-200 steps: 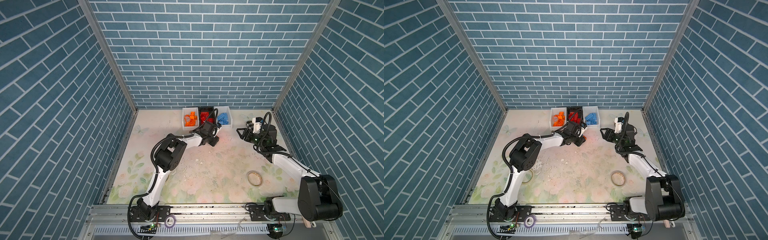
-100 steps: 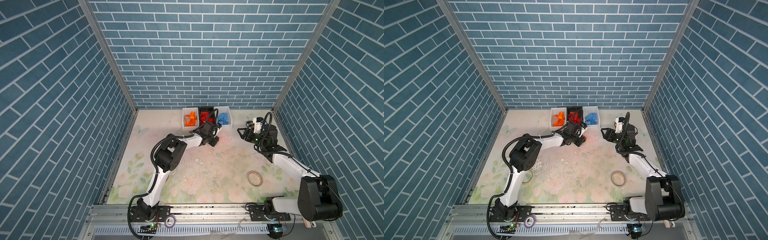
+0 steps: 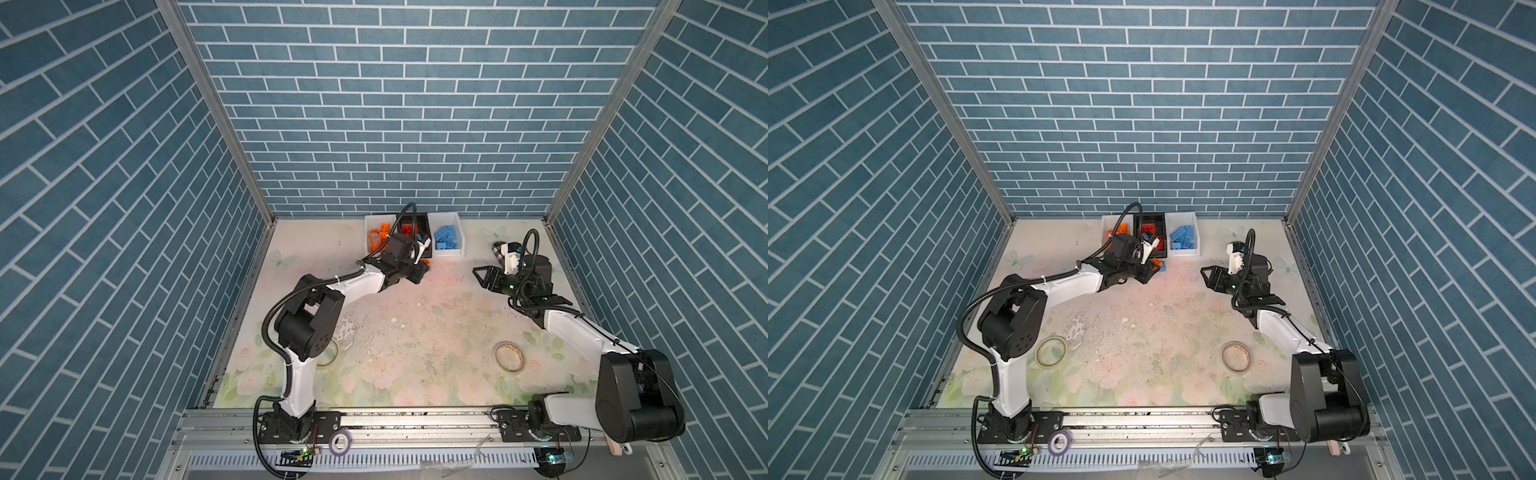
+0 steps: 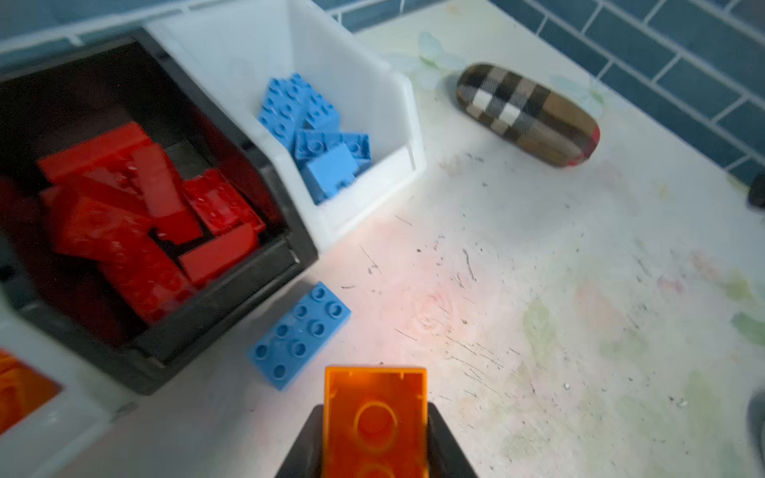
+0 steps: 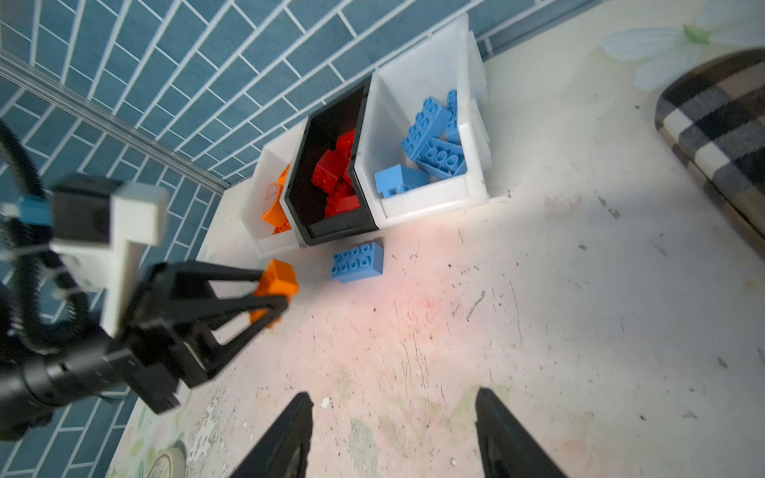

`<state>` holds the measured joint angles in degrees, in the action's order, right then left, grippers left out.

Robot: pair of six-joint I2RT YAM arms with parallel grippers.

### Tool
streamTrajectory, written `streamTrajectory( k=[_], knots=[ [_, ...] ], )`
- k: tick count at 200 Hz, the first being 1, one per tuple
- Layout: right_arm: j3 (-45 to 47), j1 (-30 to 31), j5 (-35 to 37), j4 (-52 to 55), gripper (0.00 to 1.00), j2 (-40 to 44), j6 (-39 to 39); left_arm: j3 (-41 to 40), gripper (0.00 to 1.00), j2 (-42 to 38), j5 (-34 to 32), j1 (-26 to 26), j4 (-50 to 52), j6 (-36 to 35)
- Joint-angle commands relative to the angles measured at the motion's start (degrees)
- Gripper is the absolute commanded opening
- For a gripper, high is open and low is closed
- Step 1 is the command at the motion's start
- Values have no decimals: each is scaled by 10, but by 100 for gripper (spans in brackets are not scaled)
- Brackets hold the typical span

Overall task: Sort the legos into containers by color
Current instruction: Pick up the lego from the center of the table, then place the lego in the container.

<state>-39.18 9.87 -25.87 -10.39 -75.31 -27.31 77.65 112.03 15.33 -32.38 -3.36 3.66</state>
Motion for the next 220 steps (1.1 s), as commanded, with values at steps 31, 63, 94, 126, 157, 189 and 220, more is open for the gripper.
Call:
streamTrajectory(
  k=[31, 63, 94, 126, 157, 189, 220],
  knots=[
    [1, 32, 10, 24, 63, 10, 35, 17, 18, -12, 32, 79, -39, 79],
    [-16, 68, 36, 36, 64, -10, 46, 68, 19, 22, 37, 110, -25, 104],
    [-29, 98, 58, 45, 65, -27, 53, 113, 19, 59, 31, 139, -28, 133],
    [-34, 129, 75, 41, 69, -39, 61, 159, 20, 103, 40, 167, -37, 170],
    [-38, 144, 79, 38, 70, -49, 57, 220, 21, 152, 55, 193, -28, 190],
    [-41, 150, 80, 39, 71, -56, 52, 281, 21, 198, 72, 208, -17, 210],
    [-42, 161, 80, 30, 72, -65, 40, 340, 22, 242, 82, 214, -2, 215]
  ],
)
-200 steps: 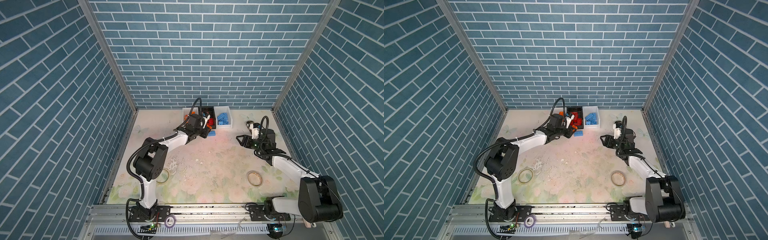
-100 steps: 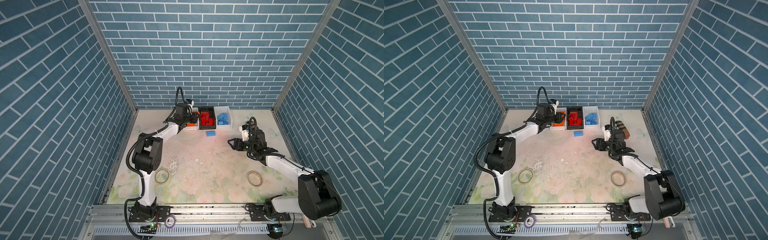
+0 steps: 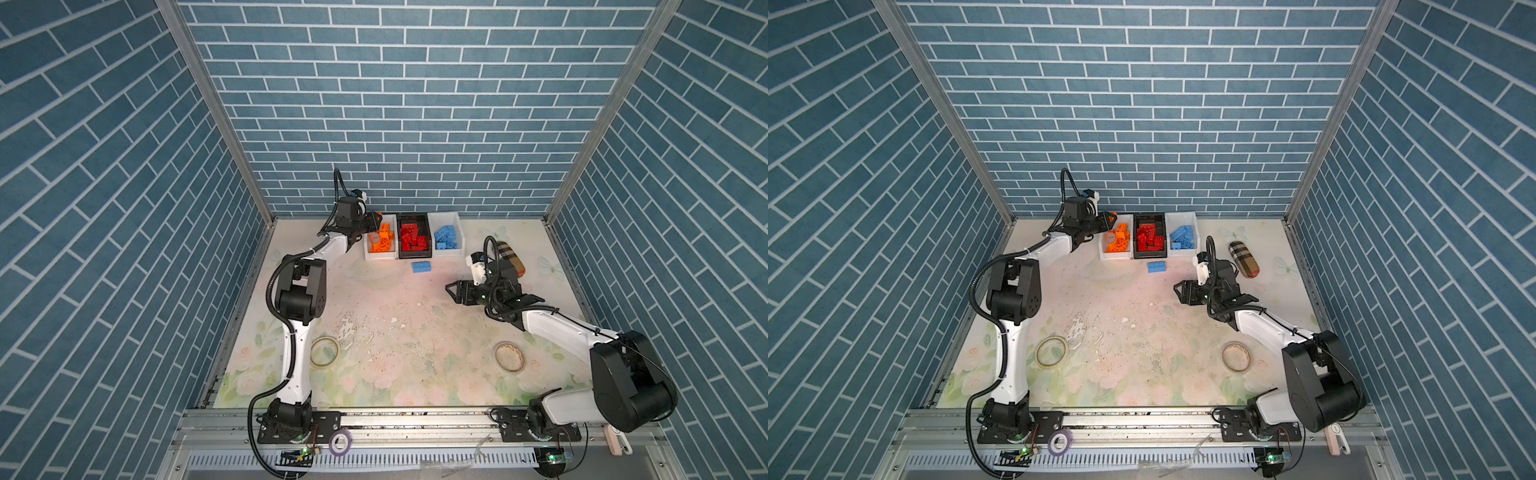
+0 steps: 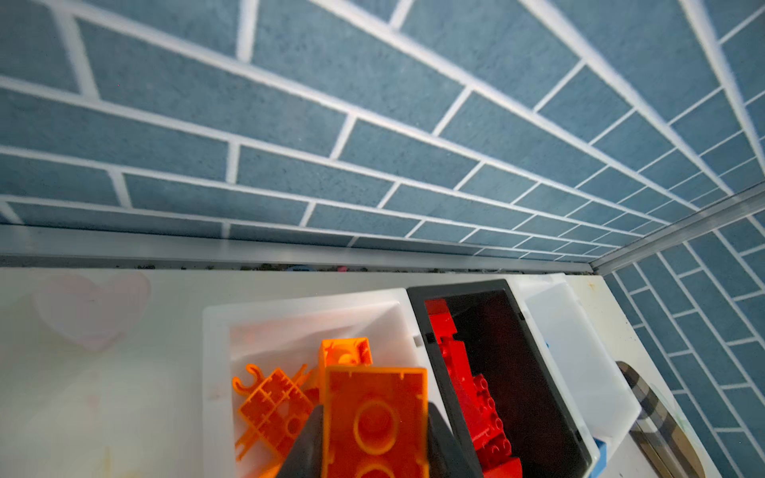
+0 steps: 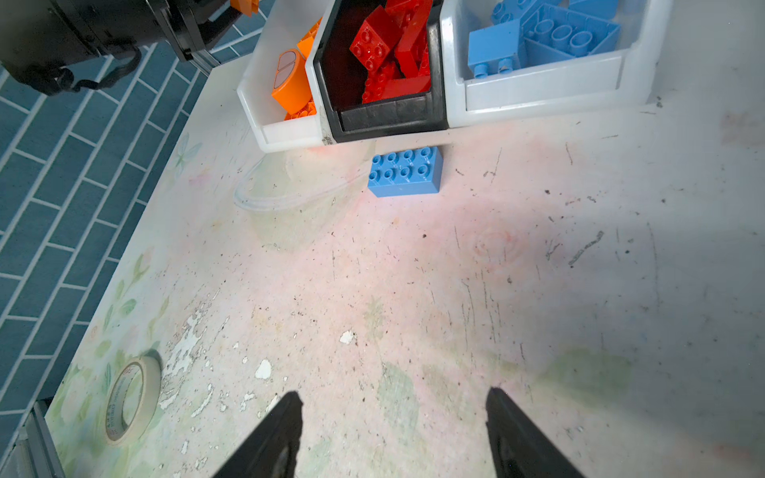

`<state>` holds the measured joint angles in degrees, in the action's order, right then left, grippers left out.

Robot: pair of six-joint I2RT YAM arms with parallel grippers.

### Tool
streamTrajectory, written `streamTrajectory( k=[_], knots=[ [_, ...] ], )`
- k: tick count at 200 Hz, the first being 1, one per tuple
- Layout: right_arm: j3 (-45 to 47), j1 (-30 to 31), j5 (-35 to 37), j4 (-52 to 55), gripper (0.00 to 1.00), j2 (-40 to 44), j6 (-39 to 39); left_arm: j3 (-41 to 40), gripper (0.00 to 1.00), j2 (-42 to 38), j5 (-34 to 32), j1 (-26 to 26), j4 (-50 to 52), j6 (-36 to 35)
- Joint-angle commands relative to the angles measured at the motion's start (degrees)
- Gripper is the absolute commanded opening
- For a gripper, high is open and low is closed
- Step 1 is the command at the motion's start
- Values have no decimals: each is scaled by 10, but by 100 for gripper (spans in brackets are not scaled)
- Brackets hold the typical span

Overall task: Sort the legos into containers by color
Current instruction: Place the lego in the container, then pick up the lego from the top-center of the table.

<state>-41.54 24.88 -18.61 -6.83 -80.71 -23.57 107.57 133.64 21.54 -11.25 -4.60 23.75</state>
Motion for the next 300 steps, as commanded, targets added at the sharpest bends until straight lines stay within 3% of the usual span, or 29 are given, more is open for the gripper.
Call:
streamTrajectory(
  k=[1, 75, 128, 174, 200, 300],
  knots=[
    [-18, 12, 8, -6, 72, -11, 2, 41, 22, 27, 19, 3, 11, 14],
    [-37, 30, 23, -8, 73, -28, 3, 105, 28, 81, 24, 13, 32, 27],
    [-68, 30, 36, -10, 74, -57, 9, 98, 55, 72, 20, 14, 50, 20],
    [-120, 35, 52, 7, 74, -99, 29, 45, 61, 5, 8, 14, 36, 13],
    [-159, 44, 67, 31, 74, -134, 50, -13, 62, -56, -1, 15, 27, 0],
    [-341, 82, 141, 122, 78, -310, 76, -386, 65, -330, -32, 4, -84, 9]
  ],
)
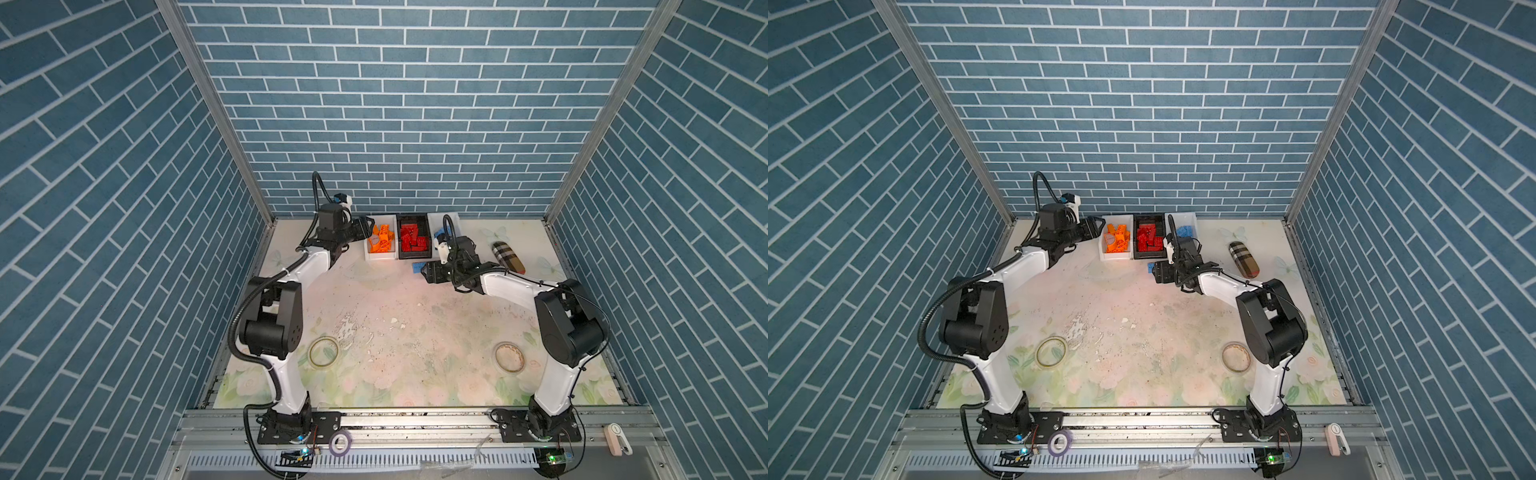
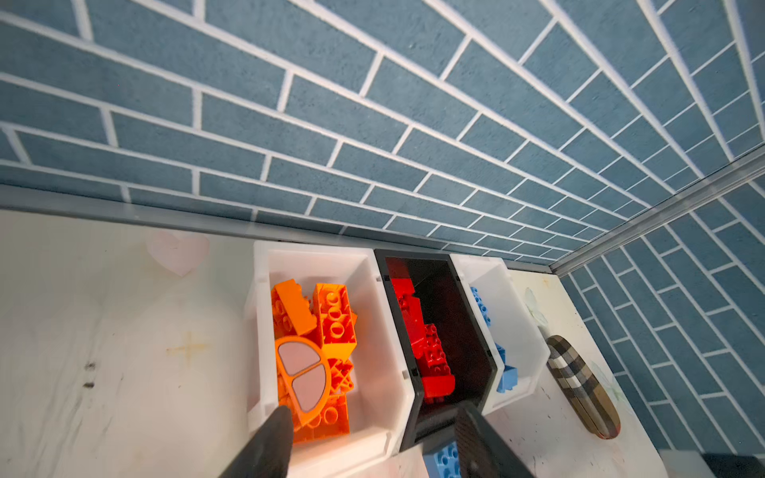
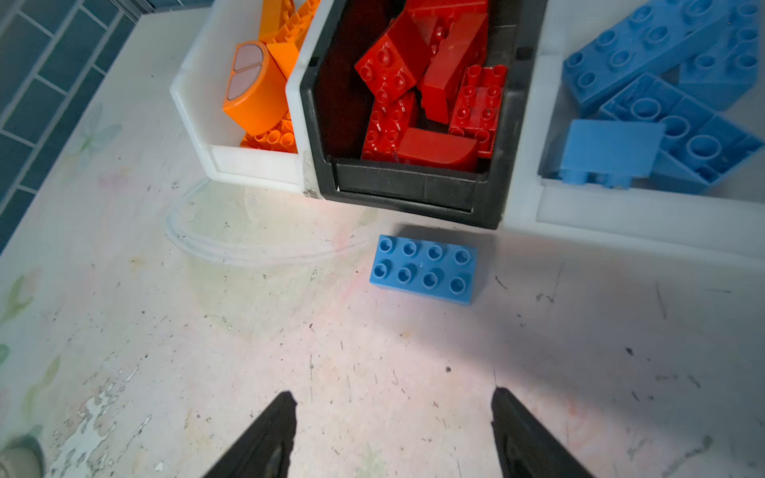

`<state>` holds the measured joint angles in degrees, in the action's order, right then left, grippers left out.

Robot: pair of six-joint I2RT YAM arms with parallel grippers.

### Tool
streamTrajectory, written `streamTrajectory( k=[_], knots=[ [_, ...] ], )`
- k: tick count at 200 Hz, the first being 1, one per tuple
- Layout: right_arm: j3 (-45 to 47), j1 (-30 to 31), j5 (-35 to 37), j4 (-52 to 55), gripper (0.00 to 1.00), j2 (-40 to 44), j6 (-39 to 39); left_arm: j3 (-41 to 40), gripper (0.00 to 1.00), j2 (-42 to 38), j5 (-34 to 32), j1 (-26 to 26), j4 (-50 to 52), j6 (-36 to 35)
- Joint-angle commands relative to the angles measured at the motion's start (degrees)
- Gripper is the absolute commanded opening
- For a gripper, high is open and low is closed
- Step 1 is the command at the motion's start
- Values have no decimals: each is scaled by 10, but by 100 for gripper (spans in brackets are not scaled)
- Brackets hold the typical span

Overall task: Sort the legos into containers by color
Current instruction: Pick up the lego from the top-center of the table.

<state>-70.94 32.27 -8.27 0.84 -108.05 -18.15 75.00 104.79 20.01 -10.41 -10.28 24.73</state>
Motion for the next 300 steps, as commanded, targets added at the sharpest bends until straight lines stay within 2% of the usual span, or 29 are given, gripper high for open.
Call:
streamTrajectory(
  k=[1, 51, 132, 184, 210, 257, 300],
  knots=[
    [-50, 8, 39, 47, 78, -39, 22, -63, 65, -43, -18, -4, -28, -1],
    [-137, 20, 90, 98, 79, -120, 19, -171, 66, -149, -48, -14, -12, -11],
    [-212, 32, 127, 124, 82, -191, 4, -281, 67, -264, -69, -17, 27, -16],
    [-235, 38, 158, 132, 83, -218, -5, -313, 68, -289, -59, -19, 34, -8],
    [-241, 49, 197, 132, 82, -229, -8, -328, 68, -293, -54, -19, 34, -6],
    [-231, 55, 234, 132, 72, -229, -32, -330, 68, -306, -55, -20, 55, -17],
    [-174, 60, 248, 101, 53, -179, -28, -338, 68, -322, -59, -21, 56, -18]
  ],
)
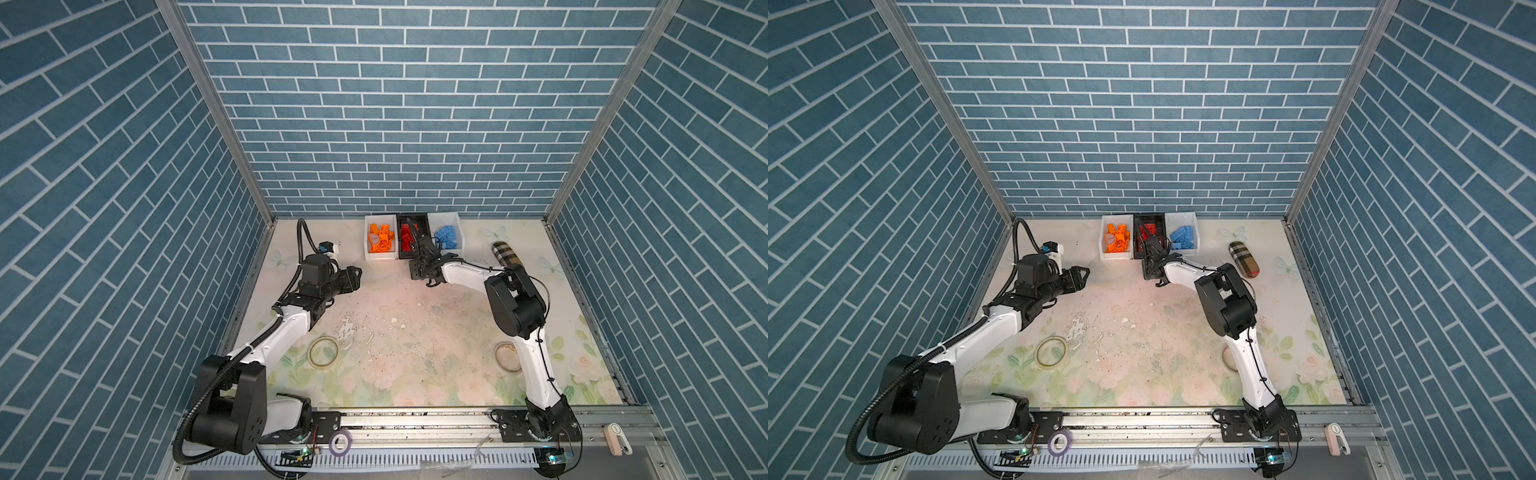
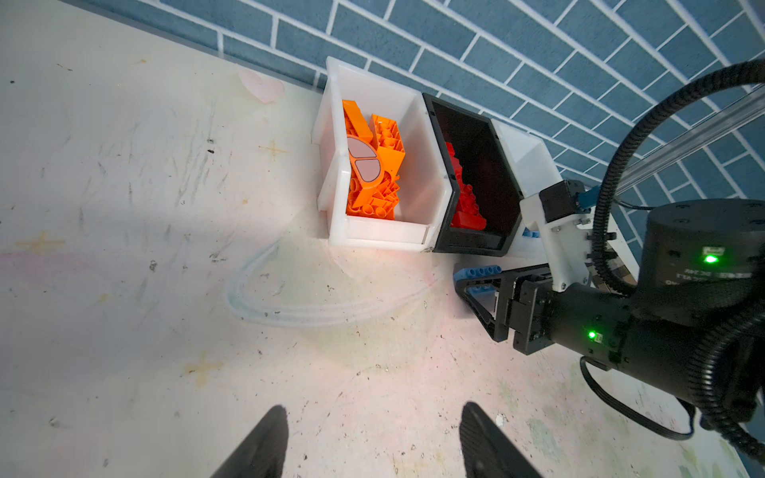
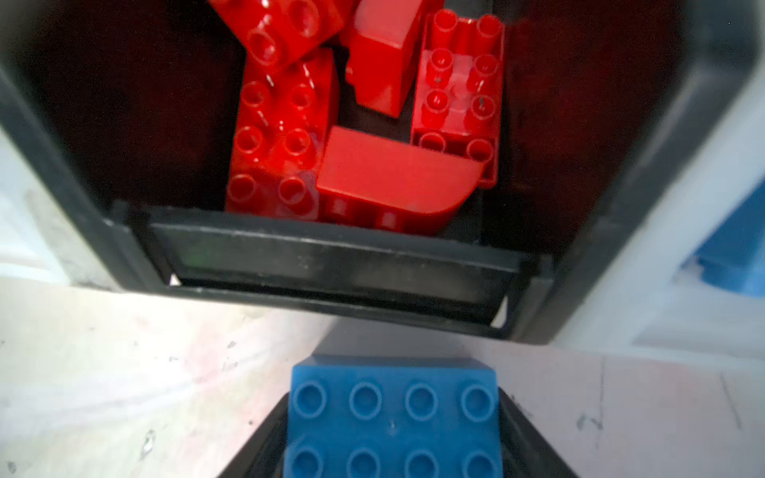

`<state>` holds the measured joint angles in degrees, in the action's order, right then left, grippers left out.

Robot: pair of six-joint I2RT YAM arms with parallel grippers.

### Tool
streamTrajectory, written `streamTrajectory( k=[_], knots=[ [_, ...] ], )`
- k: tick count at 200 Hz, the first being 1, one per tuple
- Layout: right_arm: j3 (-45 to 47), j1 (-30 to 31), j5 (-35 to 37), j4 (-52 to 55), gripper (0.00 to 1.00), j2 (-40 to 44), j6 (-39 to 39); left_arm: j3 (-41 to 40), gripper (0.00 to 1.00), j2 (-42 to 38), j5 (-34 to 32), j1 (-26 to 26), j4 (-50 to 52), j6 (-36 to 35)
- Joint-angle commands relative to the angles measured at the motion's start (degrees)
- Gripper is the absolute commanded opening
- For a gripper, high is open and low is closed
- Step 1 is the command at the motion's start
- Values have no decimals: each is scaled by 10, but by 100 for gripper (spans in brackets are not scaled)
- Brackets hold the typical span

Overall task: Sort the legos into containers by color
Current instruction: Pick up the lego from the top-center of the table.

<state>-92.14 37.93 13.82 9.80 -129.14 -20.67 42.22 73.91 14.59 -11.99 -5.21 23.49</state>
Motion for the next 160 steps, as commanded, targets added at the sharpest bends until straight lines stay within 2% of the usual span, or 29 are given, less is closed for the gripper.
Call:
streamTrajectory(
  k=[1, 15, 47, 120, 160],
  knots=[
    [40, 4, 27, 10, 52, 33, -3, -11, 68, -14, -5, -5, 6, -6],
    [62, 6, 21, -3, 46, 57, -1, -14, 68, -14, -5, -5, 5, -4],
    [96, 5, 1, -10, 41, 108, 0, -12, 68, -8, 0, -8, 1, -3],
    [103, 1, -27, 4, 40, 192, 20, -2, 68, -2, -6, -23, 13, -7],
    [74, -40, -89, -9, 39, 196, 11, -2, 69, -3, -6, -27, 19, -7]
  ],
)
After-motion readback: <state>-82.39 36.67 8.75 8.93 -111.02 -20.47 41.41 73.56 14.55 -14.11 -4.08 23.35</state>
